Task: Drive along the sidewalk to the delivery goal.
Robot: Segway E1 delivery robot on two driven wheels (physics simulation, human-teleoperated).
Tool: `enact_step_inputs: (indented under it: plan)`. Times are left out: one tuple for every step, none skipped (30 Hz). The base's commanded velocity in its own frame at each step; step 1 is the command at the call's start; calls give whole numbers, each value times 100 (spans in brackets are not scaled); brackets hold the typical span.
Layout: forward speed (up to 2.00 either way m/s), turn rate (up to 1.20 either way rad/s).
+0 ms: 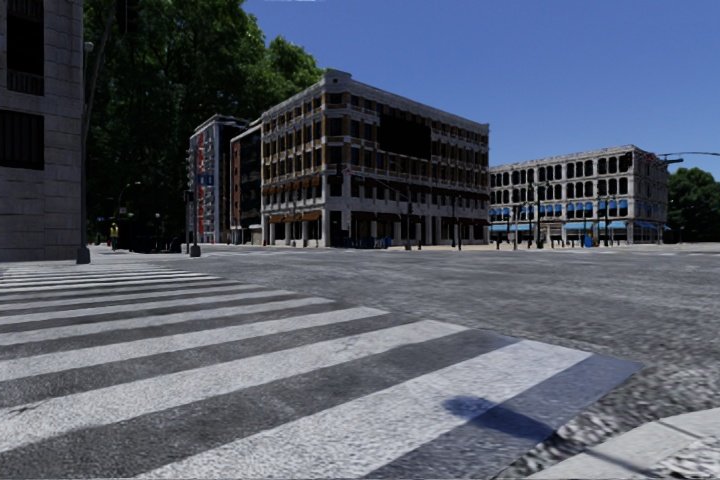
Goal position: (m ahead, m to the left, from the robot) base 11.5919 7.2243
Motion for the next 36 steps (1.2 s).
enact_step_inputs:
  plan:
    - [137, 57]
    - [137, 57]
    - [137, 57]
    - [137, 57]
    - [137, 57]
    - [137, 57]
    - [137, 57]
    - [137, 57]
    - [137, 57]
    - [137, 57]
    - [137, 57]
    - [137, 57]
    - [137, 57]
    - [137, 57]
    - [137, 57]
    - [137, 57]
    - [137, 57]
    - [137, 57]
    - [137, 57]
    - [137, 57]
    - [137, 57]
    - [137, 57]
    - [137, 57]
    - [137, 57]
    - [137, 57]
    - [137, 57]
    - [137, 57]
    - [137, 57]
    - [137, 57]
    - [137, 57]
    - [137, 57]
    - [137, 57]
    - [137, 57]
    - [137, 57]
    - [137, 57]
    - [137, 57]
